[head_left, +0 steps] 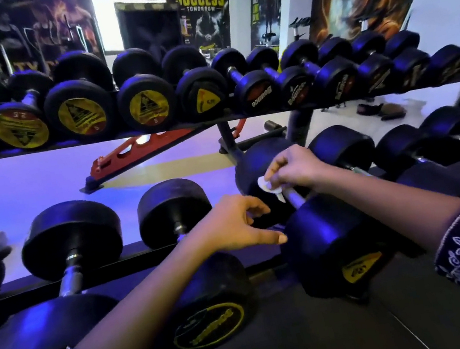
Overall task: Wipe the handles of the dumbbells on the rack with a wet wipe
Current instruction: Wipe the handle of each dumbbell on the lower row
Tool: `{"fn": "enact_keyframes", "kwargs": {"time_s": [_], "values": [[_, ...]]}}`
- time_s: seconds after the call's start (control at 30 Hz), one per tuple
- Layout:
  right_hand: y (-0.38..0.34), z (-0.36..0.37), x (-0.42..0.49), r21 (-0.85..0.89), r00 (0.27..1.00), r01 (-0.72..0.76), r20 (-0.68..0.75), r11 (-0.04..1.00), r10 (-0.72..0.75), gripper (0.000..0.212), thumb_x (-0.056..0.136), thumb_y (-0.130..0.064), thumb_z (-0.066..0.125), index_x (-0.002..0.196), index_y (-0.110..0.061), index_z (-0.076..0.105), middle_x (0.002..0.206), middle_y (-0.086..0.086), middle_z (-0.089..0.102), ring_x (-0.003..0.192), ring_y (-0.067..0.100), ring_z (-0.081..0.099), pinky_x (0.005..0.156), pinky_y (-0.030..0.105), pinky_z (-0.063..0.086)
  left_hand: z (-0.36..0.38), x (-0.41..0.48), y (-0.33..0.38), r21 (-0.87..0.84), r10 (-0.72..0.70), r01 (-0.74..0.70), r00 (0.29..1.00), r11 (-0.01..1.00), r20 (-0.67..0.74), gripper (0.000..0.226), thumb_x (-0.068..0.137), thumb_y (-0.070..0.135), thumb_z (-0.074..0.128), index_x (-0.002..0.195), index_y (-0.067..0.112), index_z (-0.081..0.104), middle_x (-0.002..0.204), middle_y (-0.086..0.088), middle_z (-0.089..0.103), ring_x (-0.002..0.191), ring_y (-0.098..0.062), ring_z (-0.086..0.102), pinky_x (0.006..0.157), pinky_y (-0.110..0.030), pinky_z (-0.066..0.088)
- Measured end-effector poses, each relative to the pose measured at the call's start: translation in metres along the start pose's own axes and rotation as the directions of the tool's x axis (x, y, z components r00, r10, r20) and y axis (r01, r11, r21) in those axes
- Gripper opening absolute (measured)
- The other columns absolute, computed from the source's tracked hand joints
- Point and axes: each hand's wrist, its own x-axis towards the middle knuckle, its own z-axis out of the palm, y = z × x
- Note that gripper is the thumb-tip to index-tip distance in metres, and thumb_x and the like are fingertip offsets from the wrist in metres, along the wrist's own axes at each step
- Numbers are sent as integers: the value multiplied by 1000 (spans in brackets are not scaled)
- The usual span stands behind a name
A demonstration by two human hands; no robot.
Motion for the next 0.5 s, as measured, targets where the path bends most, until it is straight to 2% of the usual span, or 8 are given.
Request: {"fn": "enact_keyframes", "kwargs": {"time_s": [0.1,0.2,0.33,0.43,0.5], "values": [[24,-27,11,-117,999,19,40,993,-14,11,65,4,75,72,-5,74,66,10,68,62,14,62,67,33,59,19,23,22,23,17,-18,999,1000,28,71,69,56,81,127,19,61,118,6,66,100,-9,62,88,-22,49],[44,-48,24,-204,993,51,119,978,-28,11,66,3,74,75,-4,74,74,14,72,61,15,65,64,29,59,36,48,35,5,19,-20,999,1000,39,75,66,58,82,126,18,60,120,-1,66,104,-15,63,92,-31,52],[69,-61,38,-240,962,107,269,965,-40,14,70,6,70,79,-4,73,63,8,66,45,5,58,43,15,45,54,78,38,-52,14,-8,995,999,101,92,62,58,84,142,31,47,134,6,58,115,-8,57,96,-19,45],[79,-57,44,-261,933,185,349,948,-86,12,71,3,71,80,-5,74,65,7,66,50,6,55,44,12,42,57,87,38,-101,48,-35,990,994,131,92,63,52,86,144,33,45,137,7,57,123,-5,53,97,-15,44],[83,-53,53,-297,922,261,359,918,-145,8,71,-6,74,76,-12,75,66,4,67,56,2,56,51,10,42,56,92,35,-119,77,-61,988,991,133,92,64,50,86,145,34,44,129,4,63,119,-1,56,90,-9,43]]}}
